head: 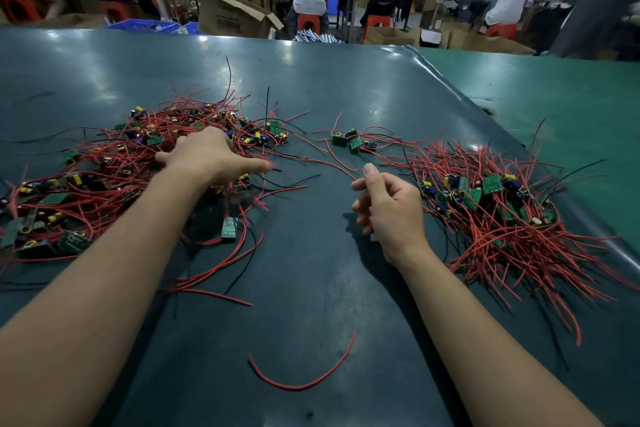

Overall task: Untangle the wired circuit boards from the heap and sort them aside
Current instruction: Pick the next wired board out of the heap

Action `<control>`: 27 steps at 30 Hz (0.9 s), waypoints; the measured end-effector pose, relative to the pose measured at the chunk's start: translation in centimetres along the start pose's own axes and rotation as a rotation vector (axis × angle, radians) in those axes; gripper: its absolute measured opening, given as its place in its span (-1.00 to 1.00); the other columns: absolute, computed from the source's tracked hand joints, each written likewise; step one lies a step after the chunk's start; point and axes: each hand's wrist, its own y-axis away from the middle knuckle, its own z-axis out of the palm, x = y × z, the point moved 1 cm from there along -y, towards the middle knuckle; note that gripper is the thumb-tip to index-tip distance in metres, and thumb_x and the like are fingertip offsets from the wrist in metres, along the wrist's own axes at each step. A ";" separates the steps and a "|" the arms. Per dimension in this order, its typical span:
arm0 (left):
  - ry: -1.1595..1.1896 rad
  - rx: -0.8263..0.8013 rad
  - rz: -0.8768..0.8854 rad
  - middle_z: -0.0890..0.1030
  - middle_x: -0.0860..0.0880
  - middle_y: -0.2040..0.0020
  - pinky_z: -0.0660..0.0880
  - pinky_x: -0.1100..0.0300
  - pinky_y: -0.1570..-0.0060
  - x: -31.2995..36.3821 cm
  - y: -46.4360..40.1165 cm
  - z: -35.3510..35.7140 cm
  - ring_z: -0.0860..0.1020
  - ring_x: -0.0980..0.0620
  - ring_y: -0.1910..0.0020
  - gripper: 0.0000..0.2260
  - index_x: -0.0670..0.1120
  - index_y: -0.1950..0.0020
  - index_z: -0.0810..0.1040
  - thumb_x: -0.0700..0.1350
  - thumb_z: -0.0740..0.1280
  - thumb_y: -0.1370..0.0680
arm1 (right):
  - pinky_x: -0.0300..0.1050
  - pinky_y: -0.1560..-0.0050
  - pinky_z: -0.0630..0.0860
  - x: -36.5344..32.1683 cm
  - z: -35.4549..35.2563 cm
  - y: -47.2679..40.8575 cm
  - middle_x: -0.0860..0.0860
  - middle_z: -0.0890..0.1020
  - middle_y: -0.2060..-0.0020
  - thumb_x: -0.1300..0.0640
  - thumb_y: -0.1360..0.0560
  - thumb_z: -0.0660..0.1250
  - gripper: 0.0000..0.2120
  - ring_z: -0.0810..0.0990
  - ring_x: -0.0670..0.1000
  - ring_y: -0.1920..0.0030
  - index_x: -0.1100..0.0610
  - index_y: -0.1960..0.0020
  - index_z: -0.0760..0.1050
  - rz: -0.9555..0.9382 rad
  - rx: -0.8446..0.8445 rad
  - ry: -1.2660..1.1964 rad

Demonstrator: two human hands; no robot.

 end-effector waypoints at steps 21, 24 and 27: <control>1.337 0.330 0.179 0.67 -0.05 0.12 0.63 0.10 0.07 7.7 5.6 -1.4 0.66 0.02 0.19 -0.73 -0.09 -0.04 0.56 -0.19 0.54 -0.40 | -0.26 0.59 0.32 -0.6 0.4 0.2 0.01 0.59 0.44 0.03 -0.61 0.29 -0.77 0.45 -0.04 0.56 0.13 0.14 0.58 -0.004 -0.119 -0.038; 1.635 -0.032 0.123 0.69 -0.14 0.17 0.60 0.11 0.12 9.0 6.7 3.2 0.64 -0.01 0.27 -0.83 -0.18 0.00 0.60 -0.29 0.48 -0.45 | -0.27 0.60 0.34 -0.9 0.5 0.2 -0.01 0.64 0.33 0.06 -0.60 0.30 -0.88 0.48 -0.06 0.55 0.08 0.01 0.57 0.023 -0.145 -0.179; 1.649 -0.183 0.127 0.71 -0.10 0.19 0.61 0.17 0.15 8.9 7.5 6.8 0.67 0.01 0.25 -0.89 -0.17 0.01 0.63 -0.29 0.44 -0.48 | -0.27 0.61 0.36 -1.0 0.4 0.1 -0.05 0.65 0.27 0.07 -0.60 0.29 -0.90 0.52 -0.06 0.51 0.05 -0.06 0.54 0.044 -0.111 -0.256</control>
